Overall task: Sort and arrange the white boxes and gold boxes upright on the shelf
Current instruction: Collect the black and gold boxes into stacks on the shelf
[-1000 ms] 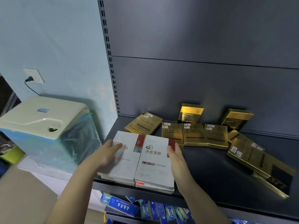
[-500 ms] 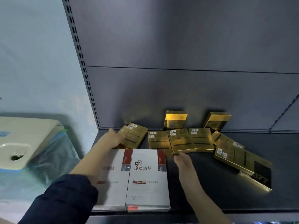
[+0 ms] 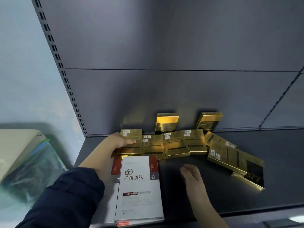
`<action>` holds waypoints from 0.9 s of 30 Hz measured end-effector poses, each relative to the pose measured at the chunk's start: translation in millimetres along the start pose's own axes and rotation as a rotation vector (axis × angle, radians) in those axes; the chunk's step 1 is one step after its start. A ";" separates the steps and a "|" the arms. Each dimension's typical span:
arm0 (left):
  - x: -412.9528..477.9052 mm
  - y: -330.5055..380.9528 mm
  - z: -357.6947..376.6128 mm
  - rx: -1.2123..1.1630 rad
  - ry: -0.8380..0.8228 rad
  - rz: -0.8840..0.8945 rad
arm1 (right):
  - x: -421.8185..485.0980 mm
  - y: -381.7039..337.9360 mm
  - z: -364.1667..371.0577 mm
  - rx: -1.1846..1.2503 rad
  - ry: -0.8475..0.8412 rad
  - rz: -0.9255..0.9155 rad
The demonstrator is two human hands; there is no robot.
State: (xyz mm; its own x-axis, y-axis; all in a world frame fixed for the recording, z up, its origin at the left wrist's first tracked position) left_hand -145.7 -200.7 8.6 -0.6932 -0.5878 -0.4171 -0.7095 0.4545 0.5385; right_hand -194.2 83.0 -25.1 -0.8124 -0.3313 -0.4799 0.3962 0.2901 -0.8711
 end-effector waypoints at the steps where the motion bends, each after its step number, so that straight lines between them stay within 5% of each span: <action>1: 2.2 3.7 3.3 0.031 -0.001 0.003 | 0.5 -0.5 -0.5 -0.001 -0.003 0.004; 7: 14.4 13.4 14.7 0.118 0.065 -0.080 | 6.9 -2.5 -14.5 -0.012 -0.036 -0.005; 13: 8.2 37.4 12.8 0.057 0.337 -0.035 | 14.6 -3.3 -37.7 0.006 -0.076 0.030; 20: -20.9 69.5 5.5 -0.172 0.586 0.258 | 21.8 -15.2 -57.6 0.021 -0.158 0.003; 27: -63.7 115.6 36.9 -0.258 0.478 0.603 | 22.4 -39.0 -59.6 0.151 -0.365 0.052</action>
State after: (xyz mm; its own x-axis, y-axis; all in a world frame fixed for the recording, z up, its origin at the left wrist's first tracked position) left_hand -188.3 -86.0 70.5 -0.7764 -0.5400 0.3250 -0.1392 0.6498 0.7473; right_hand -253.3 117.8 4.4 -0.5947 -0.6250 -0.5057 0.5132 0.1890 -0.8372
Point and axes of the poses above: each hand's wrist, its own x-axis towards the middle knuckle, its own z-axis out of the palm, y = z × x, the point moved 2 cm from there along x, towards the middle knuckle, and after that the axes turned 10 degrees about z, right-handed, at the moved point
